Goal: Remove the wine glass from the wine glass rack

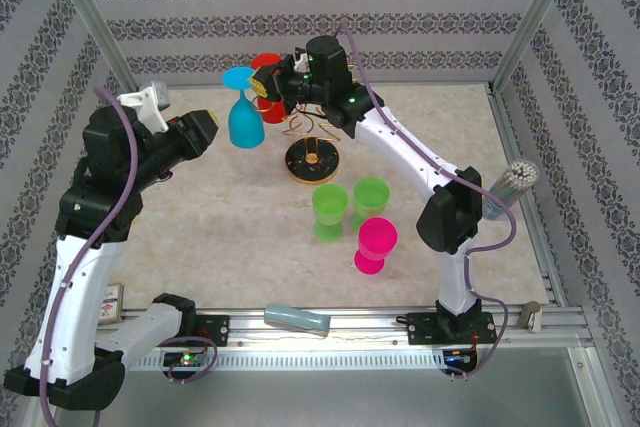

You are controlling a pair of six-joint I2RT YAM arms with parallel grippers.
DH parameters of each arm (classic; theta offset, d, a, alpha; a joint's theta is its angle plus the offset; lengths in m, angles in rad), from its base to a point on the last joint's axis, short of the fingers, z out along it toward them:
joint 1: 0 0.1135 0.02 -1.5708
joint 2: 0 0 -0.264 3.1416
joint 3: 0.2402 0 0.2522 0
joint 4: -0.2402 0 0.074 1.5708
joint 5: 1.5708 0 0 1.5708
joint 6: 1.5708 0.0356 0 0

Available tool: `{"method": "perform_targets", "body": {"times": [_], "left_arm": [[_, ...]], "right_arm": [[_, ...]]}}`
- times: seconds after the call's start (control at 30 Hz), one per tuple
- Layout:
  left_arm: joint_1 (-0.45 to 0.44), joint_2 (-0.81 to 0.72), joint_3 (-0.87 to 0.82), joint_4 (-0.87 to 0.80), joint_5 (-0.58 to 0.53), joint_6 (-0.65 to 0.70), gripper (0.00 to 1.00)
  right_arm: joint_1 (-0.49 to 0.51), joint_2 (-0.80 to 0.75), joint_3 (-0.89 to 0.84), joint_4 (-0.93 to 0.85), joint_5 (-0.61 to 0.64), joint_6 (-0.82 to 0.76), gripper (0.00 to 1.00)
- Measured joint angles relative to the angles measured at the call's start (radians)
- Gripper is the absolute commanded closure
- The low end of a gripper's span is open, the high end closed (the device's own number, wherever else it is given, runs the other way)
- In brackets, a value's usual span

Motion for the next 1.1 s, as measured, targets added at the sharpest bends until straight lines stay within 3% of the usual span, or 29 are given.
{"method": "perform_targets", "body": {"times": [0.5, 0.83, 1.1], "left_arm": [[0.006, -0.136, -0.031, -0.105, -0.077, -0.034, 0.63], [0.006, -0.249, -0.117, -0.206, -0.101, -0.091, 0.59], [0.006, -0.296, -0.210, -0.248, -0.053, -0.132, 0.57]], "right_arm": [[0.037, -0.029, -0.010, -0.056, -0.024, -0.116, 1.00], [0.113, -0.225, -0.231, -0.061, -0.024, -0.223, 1.00], [0.191, -0.339, -0.418, -0.064, -0.019, -0.313, 1.00]]}}
